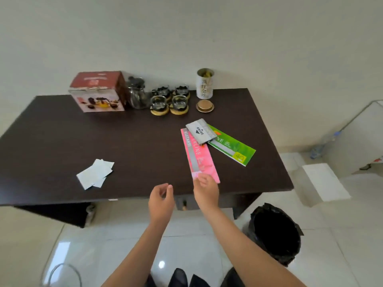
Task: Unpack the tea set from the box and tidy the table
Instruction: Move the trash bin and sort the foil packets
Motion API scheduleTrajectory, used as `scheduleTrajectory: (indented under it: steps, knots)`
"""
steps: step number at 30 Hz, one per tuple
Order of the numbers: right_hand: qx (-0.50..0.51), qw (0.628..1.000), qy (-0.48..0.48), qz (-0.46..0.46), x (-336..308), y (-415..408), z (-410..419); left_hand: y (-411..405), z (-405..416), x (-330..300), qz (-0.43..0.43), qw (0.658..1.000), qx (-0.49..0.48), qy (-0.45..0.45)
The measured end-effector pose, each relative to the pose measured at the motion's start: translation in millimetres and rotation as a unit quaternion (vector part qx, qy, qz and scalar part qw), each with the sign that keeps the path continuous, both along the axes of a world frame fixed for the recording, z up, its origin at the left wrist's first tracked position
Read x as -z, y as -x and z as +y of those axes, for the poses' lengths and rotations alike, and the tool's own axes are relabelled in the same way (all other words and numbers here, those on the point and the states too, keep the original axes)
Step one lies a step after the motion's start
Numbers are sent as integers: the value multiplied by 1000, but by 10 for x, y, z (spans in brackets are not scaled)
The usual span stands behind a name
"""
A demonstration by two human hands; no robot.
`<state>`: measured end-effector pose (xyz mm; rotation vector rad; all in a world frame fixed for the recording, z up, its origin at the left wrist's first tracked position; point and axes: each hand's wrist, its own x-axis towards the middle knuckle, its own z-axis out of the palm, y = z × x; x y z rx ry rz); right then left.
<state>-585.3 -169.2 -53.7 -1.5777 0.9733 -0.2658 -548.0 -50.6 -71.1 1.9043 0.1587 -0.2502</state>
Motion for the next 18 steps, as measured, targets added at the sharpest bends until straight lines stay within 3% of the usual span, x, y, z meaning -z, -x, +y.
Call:
scheduleTrajectory:
  steps: [5,10,18]
  knots:
    - [-109,994,23,6,39,-733,1004,-615,1177,57,-24,995,-88,-38]
    - [-170,983,41,53,161,-1301,1731,-1216,2100,108,-5,983,-113,-146]
    - [-257,947,126,147,342,-2124,2181,-2000,2630,270,10,942,52,-330]
